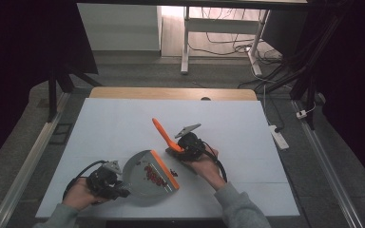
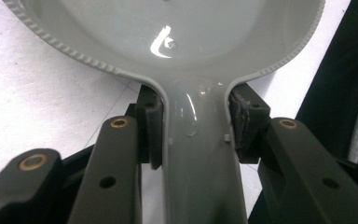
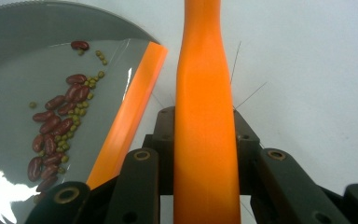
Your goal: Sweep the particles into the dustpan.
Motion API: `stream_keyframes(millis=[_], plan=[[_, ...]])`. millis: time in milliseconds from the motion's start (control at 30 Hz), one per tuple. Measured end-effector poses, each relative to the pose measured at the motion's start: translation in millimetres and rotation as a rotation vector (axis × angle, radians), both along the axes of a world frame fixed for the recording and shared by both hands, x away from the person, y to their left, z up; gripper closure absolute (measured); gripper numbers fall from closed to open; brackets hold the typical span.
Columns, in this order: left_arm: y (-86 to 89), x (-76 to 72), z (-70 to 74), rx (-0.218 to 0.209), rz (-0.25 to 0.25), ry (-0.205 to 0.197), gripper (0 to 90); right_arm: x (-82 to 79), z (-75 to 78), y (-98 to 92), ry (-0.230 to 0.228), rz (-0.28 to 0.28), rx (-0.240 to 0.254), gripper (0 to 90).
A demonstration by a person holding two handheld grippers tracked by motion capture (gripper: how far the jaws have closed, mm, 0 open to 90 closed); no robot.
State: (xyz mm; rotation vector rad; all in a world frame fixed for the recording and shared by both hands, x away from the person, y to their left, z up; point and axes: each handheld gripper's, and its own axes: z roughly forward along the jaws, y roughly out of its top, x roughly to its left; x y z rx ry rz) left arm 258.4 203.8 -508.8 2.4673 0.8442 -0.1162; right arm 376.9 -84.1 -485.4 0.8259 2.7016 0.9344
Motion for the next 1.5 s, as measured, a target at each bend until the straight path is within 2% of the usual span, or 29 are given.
stream_keyframes(millis=[200, 367, 567, 767, 833, 967, 1000, 1033, 1067, 1167, 1200, 1233, 1267, 1433, 1467, 1500], plan=[[0.0, 0.4, -0.2, 0.002, -0.002, 0.0, 61.3, -2.9, -3.6, 4.9, 0.027, 0.006, 0.01, 71.0], [-0.3, 0.6, -0.2, 0.004, -0.005, -0.001, 61.3, -13.1, -6.6, 13.4, 0.058, 0.019, 0.047, 71.0], [-0.5, 0.6, -0.4, 0.005, -0.005, 0.0, 61.3, -22.4, -7.0, 21.8, 0.045, 0.033, 0.05, 70.9], [-0.6, 0.7, -1.1, 0.003, -0.001, 0.002, 61.2, -26.4, -6.0, 27.2, 0.078, 0.042, 0.113, 71.0], [-0.6, 0.8, -1.4, 0.0, 0.0, 0.003, 61.2, -29.7, -5.1, 33.7, 0.077, 0.061, 0.12, 71.0], [-0.9, 0.5, -1.7, 0.0, 0.002, 0.003, 61.3, -38.1, -2.2, 53.2, 0.11, 0.126, 0.158, 71.0], [-0.8, 0.5, -1.7, -0.002, 0.002, 0.002, 61.3, -40.4, 1.7, 59.7, 0.095, 0.154, 0.157, 71.0], [-0.8, 0.5, -1.7, -0.002, 0.003, 0.002, 61.3, -40.4, 1.7, 59.7, 0.095, 0.154, 0.157, 71.0], [-0.8, 0.4, -1.7, -0.002, 0.003, 0.002, 61.2, -40.9, 4.5, 60.9, 0.076, 0.157, 0.157, 71.0], [-0.5, 0.6, -1.8, -0.003, 0.001, 0.002, 61.2, -39.3, 12.7, 55.2, 0.047, 0.138, 0.175, 71.0], [-0.4, 0.5, -1.8, -0.003, 0.001, 0.002, 61.3, -37.5, 16.5, 47.2, 0.023, 0.115, 0.168, 71.0], [-0.2, 0.4, -1.7, -0.003, 0.0, 0.001, 61.3, -37.5, 16.5, 47.2, 0.023, 0.115, 0.168, 71.0], [-0.1, 0.1, -1.6, -0.004, 0.001, 0.002, 61.3, -35.0, 17.9, 37.1, 0.008, 0.088, 0.169, 71.0], [2.3, -1.6, -1.0, -0.003, -0.005, 0.003, 61.2, -30.0, 15.0, 17.6, -0.008, 0.03, 0.152, 71.0], [2.7, -1.9, -0.7, -0.001, -0.007, 0.002, 61.3, -28.3, 12.1, 10.2, -0.018, 0.009, 0.133, 71.0], [3.0, -2.2, -0.4, 0.0, -0.007, 0.002, 61.3, -28.3, 12.1, 10.2, -0.018, 0.009, 0.133, 71.0]])
